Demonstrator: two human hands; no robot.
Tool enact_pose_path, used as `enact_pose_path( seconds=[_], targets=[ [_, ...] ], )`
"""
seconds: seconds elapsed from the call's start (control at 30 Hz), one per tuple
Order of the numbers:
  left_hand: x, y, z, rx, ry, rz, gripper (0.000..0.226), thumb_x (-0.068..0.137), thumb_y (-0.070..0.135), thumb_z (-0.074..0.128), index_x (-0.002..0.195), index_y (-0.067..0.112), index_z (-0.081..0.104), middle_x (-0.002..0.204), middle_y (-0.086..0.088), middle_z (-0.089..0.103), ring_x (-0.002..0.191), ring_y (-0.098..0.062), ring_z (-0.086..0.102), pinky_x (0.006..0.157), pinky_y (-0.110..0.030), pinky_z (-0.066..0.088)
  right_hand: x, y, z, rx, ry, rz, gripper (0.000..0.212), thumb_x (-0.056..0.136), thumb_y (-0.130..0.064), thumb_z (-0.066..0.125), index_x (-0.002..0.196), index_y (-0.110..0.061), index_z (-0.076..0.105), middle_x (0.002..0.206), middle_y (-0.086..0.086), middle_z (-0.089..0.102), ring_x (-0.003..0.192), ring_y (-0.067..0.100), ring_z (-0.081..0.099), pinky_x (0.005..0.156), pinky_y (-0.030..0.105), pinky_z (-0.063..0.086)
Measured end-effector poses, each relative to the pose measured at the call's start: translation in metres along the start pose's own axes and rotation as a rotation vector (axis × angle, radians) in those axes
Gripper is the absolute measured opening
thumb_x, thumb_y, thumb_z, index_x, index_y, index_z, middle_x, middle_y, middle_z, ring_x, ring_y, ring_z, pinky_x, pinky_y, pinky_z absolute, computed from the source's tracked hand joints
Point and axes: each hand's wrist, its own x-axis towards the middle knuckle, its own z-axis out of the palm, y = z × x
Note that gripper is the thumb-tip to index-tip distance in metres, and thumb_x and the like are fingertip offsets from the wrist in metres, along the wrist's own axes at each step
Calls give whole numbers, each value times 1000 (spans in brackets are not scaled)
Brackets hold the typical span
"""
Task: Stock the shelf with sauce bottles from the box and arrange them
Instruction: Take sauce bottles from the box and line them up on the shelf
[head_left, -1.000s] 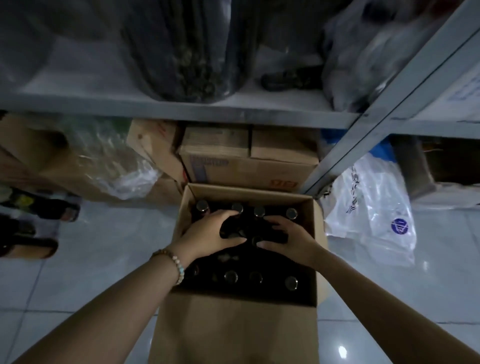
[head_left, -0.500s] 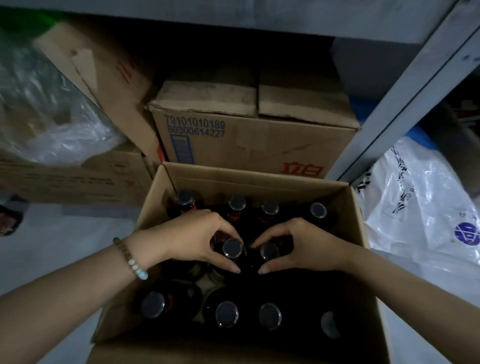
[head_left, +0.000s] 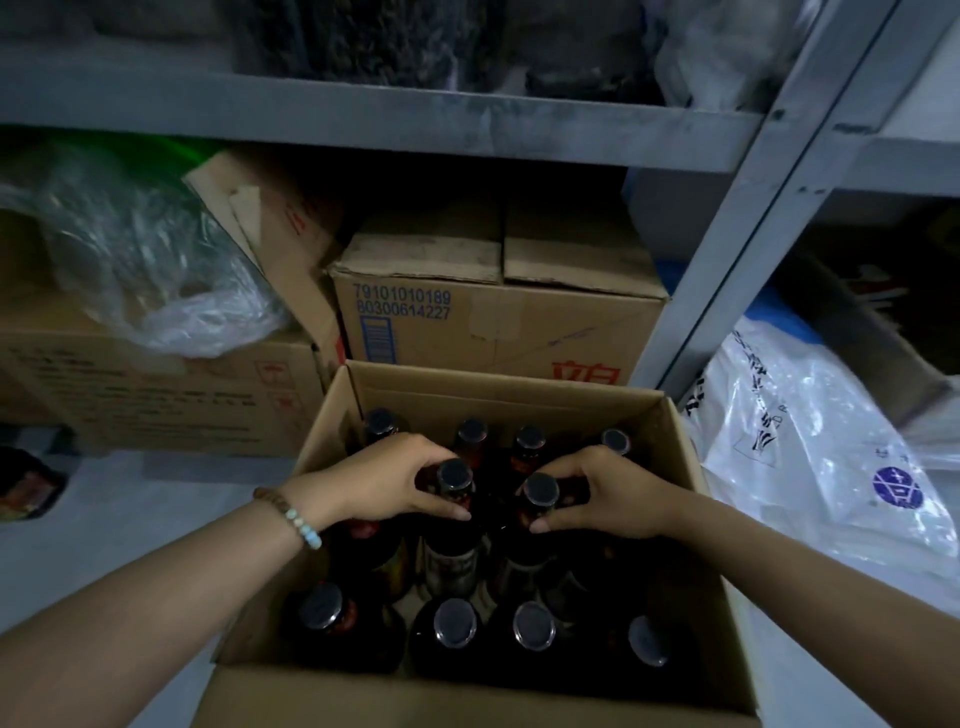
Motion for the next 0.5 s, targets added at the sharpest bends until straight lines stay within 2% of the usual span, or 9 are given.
enact_pose_path(
  seconds=[0.13, 0.2, 0.27, 0.33, 0.4, 0.5],
  targets=[
    [-13, 19, -20, -152, 123, 44, 20, 79, 32, 72, 98, 30, 69, 104, 16, 70, 101, -2, 64, 88, -25, 50, -15, -20, -22, 124, 125, -20, 18, 80, -18, 75, 97, -24, 72, 102, -12, 73, 101, 3, 65, 87, 21, 50],
    [-17, 36, -33, -209, 201, 78, 21, 78, 28, 71, 97, 20, 70, 101, 8, 72, 99, -7, 65, 86, -24, 51, -22, -33, -37, 185, 208, -24, 21, 79, -18, 75, 99, -21, 73, 102, -11, 73, 99, 5, 67, 85, 19, 49],
    [-20, 57, -48, -221, 283, 130, 20, 79, 27, 68, 94, 13, 69, 92, 3, 72, 92, -9, 67, 81, -20, 50, -26, -51, -55, 246, 266, -31, 26, 77, -21, 73, 102, -15, 73, 98, -4, 74, 92, 11, 70, 79, 22, 52],
    [-24, 83, -64, -259, 350, 190, 18, 79, 27, 66, 89, 11, 68, 85, 4, 69, 86, -6, 65, 77, -17, 49, -31, -77, -74, 308, 320, -57, 24, 77, -20, 70, 100, -13, 71, 94, 0, 75, 90, 15, 71, 76, 22, 54],
    [-29, 113, -84, -328, 439, 249, 18, 77, 28, 66, 87, 12, 67, 82, 6, 68, 84, -4, 64, 77, -17, 48, -36, -111, -98, 364, 394, -105, 22, 77, -19, 67, 98, -15, 71, 96, 1, 75, 92, 13, 70, 77, 17, 52],
    [-39, 168, -125, -406, 592, 308, 19, 75, 31, 63, 84, 15, 65, 80, 5, 69, 83, -7, 65, 79, -18, 51, -46, -171, -142, 358, 499, -163, 22, 77, -24, 66, 97, -17, 71, 96, 4, 75, 92, 13, 70, 78, 17, 52]
  ],
)
